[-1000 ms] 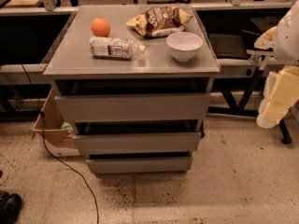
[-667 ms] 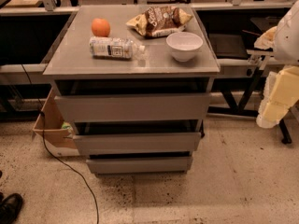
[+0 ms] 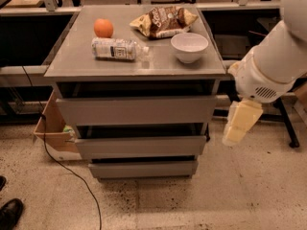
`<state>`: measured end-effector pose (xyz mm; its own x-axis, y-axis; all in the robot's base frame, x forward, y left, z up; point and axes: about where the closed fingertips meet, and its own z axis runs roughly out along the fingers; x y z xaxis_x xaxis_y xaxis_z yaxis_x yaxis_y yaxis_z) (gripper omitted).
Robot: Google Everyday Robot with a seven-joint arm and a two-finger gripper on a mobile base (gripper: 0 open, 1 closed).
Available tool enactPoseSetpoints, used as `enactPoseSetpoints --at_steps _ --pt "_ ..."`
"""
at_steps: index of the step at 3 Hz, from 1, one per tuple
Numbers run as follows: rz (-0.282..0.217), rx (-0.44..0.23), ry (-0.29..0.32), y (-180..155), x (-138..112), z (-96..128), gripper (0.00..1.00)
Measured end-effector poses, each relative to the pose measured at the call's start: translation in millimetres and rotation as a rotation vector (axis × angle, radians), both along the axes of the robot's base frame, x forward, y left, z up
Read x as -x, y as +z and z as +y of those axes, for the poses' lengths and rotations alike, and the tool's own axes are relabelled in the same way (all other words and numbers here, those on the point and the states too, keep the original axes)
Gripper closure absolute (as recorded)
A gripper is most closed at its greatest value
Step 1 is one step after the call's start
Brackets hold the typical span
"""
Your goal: Open top drawer
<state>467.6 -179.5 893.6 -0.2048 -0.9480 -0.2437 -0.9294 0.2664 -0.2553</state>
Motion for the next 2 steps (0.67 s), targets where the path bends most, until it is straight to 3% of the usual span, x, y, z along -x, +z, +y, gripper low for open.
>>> enactPoseSetpoints --at_steps 1,2 --pt "-0.045 -0.022 0.028 -35.2 -17.8 23.5 0.0" --pt "-0.045 -0.022 0.028 -35.2 -17.8 23.5 0.0"
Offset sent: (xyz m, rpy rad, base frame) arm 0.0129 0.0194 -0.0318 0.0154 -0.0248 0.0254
